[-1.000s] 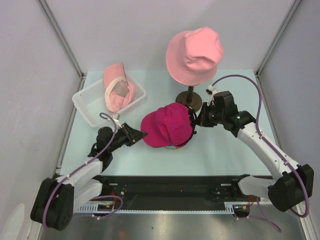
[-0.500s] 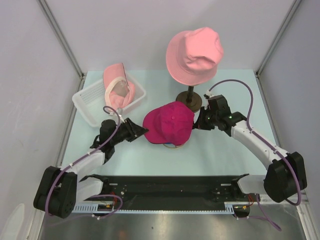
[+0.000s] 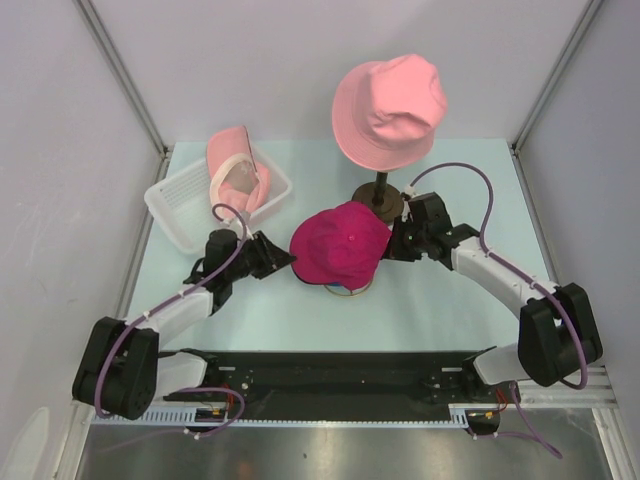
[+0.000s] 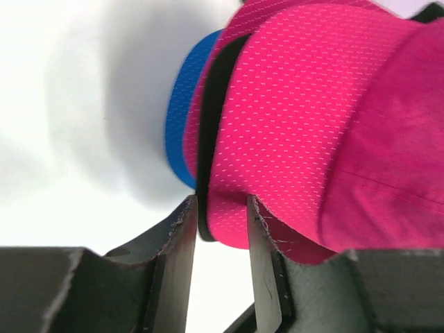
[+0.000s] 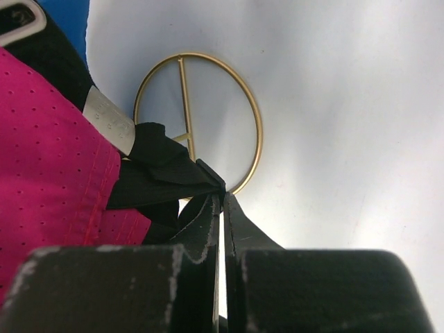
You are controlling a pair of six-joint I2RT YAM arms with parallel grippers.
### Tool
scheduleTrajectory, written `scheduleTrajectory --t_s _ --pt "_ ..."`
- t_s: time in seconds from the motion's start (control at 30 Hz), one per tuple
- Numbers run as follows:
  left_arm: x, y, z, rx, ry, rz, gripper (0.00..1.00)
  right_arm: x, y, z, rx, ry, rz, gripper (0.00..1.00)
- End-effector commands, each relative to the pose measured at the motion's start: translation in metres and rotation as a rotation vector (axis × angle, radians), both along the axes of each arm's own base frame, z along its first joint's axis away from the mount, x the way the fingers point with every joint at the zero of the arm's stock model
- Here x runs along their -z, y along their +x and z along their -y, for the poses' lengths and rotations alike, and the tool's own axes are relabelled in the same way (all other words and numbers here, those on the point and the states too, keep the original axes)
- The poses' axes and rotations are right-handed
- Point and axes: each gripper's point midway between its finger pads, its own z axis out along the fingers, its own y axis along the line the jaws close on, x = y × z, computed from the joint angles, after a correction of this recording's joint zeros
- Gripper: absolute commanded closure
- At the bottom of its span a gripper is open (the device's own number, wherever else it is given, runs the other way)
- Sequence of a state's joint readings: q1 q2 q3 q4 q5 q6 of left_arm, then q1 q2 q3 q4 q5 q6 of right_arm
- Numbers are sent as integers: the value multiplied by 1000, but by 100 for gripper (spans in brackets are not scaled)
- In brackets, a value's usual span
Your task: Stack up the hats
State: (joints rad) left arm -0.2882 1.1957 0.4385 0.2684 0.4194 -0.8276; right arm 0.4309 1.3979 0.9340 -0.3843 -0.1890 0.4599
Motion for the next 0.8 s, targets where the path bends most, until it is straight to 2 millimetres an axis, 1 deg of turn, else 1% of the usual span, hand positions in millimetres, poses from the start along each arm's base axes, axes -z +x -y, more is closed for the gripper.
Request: scheduleTrajectory --t_s 0.0,0.07,0.1,0.13,0.17,0.2,0.23,0.27,0.3,0.33,0.37,0.4,0.43,0.47,0.53,0.57,0.6,0.63,0.67,0.7,0.73,0.77 --pt "4 10 -13 -32 100 4 56 32 -17 21 20 -107 -87 100" --pt "2 9 -15 -32 116 3 50 24 -15 19 17 -88 -58 100" --pt "-3 10 -17 -43 125 21 44 19 -14 17 14 -78 -43 100" --pt "-5 10 -19 -49 132 24 41 10 -13 16 6 -67 -9 100" --pt "-10 10 -20 -54 139 27 38 5 -12 13 -7 -46 11 100" --pt "-12 12 -23 -68 150 34 33 0 -12 12 -15 -34 32 90" --pt "-21 12 -24 -77 148 54 30 -12 -11 9 -32 -7 74 82" --pt "-27 13 -26 -88 154 55 26 -15 -12 8 -40 2 88 74" --pt "-28 13 -33 -120 180 47 18 -20 -12 7 -44 10 107 56" --pt "-37 13 -37 -139 186 66 15 -23 -12 8 -50 11 120 49" --pt "-41 13 -43 -162 206 53 13 -30 -14 9 -53 17 144 42" --pt "-45 14 -49 -188 227 61 9 -29 -16 12 -50 11 144 36" --pt "-55 17 -51 -202 233 80 7 -27 -19 16 -43 -6 137 34" --pt "-61 14 -56 -212 248 92 5 -32 -21 20 -44 -9 157 33" --pt "-72 15 -63 -236 272 123 0 -30 -29 27 -40 -18 161 31" --pt "-84 14 -67 -248 285 152 0 -41 -33 29 -39 -3 199 30" --pt "-89 16 -75 -284 310 163 0 -38 -38 32 -34 -2 200 29" --pt "-99 15 -79 -290 329 189 0 -40 -40 36 -23 4 208 28" --pt "-104 14 -81 -294 337 200 0 -53 -44 39 -15 25 251 27" --pt "-107 16 -87 -324 361 211 0 -52 -49 41 -17 32 251 27" --pt "-113 18 -93 -341 389 229 0 -56 -51 44 -7 40 265 26" --pt "-115 18 -95 -345 401 236 0 -64 -55 47 2 58 290 26"
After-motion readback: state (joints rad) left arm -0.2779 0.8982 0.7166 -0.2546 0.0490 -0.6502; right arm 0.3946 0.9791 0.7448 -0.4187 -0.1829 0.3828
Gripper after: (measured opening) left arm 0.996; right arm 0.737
